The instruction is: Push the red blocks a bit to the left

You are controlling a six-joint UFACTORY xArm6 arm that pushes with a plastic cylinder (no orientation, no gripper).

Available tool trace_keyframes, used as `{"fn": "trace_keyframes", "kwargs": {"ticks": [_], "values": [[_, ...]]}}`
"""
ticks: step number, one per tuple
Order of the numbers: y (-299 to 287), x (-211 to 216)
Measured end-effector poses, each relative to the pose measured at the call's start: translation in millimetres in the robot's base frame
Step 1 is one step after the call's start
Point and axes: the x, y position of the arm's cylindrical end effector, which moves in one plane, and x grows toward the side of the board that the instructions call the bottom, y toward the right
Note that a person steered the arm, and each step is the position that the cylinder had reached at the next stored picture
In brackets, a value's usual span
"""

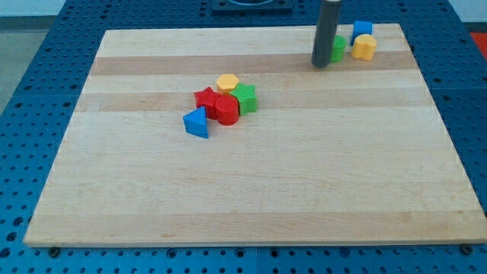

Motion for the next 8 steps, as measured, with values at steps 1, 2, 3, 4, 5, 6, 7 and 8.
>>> {"fn": "trace_keyframes", "kwargs": {"ticks": [1,2,3,4,5,6,7,8], "values": [[21,-18],[23,-25],[20,-16],[-6,28],[-34,72],[-79,111],[-138,136],[-188,137]]}}
